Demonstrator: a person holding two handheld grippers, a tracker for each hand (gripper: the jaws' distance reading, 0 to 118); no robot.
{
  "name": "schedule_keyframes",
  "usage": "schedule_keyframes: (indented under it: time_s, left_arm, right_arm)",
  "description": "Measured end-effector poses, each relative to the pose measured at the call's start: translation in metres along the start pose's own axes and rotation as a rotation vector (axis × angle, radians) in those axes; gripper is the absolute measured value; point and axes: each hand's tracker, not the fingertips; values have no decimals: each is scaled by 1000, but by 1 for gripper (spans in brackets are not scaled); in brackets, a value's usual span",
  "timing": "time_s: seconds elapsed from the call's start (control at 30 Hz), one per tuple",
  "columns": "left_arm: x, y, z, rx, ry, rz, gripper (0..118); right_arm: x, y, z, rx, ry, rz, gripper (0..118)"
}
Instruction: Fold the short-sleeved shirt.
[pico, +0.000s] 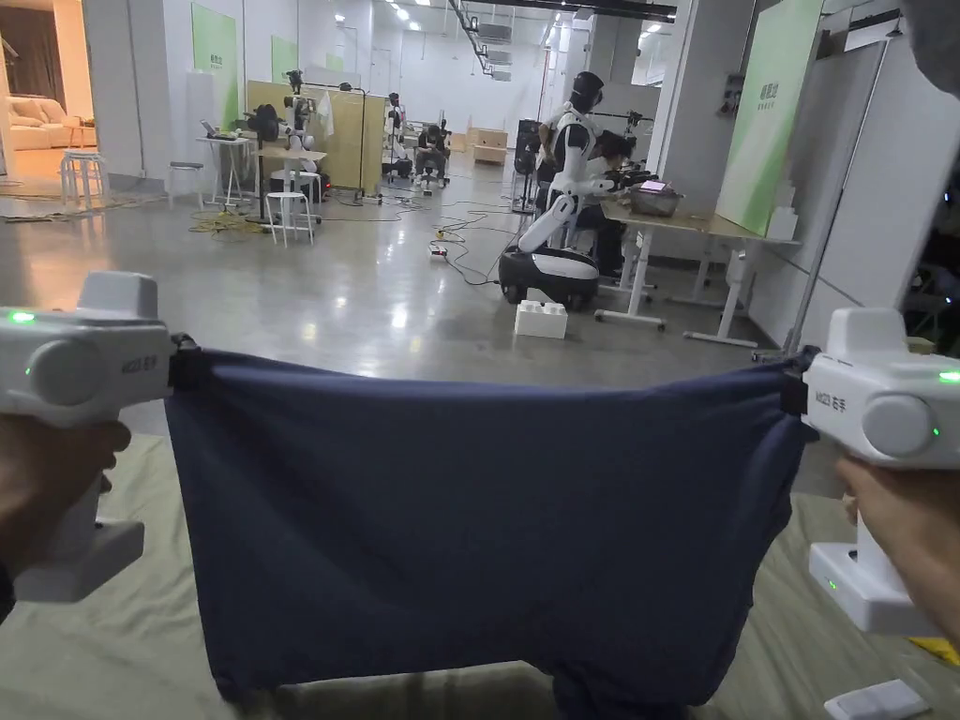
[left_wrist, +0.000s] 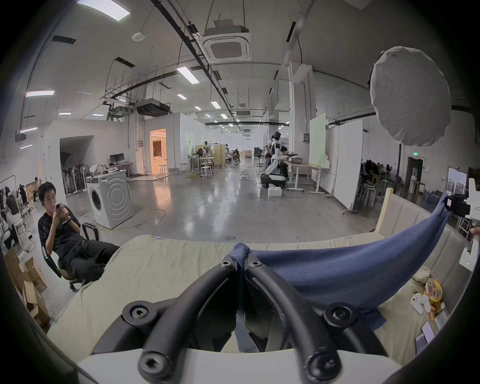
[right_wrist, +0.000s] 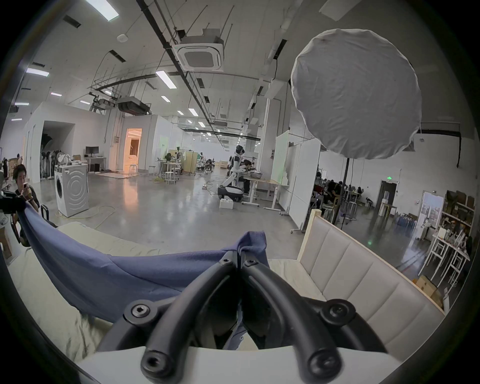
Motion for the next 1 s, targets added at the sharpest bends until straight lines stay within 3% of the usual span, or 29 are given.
schedule_keyframes:
  time_s: [0.17,0.23,0.43,0.5,0.67,0.77,0.9,1.0]
  left_arm:
    - [2,4,-2,-6,-27,7,4]
    - [-28,-75,53,11,-29,1,4]
    - [-43,-116,97,13,-55,28,4]
    - [-16,-129,152,35,-54,-13,4]
    - [-7,-172,207,14,-58,-12,4]
    - [-12,-215,229,-37,-50,6,4]
    - [-18,-274,256,-144,-57,10,4]
    - [-20,-313,272,-231,-42,-3,4]
  right_arm:
    - [2,-31,54,15,1,14,2]
    - [4,-47,78,17,5,8,2]
    - [9,-92,139,-10,15,26,2]
    - [9,-107,160,-27,17,27,2]
    - [-2,-150,213,-92,26,73,2]
    - [-10,-188,242,-178,49,53,2]
    - [-24,-239,278,-230,27,139,2]
    - [-31,-275,301,-307,45,125,2]
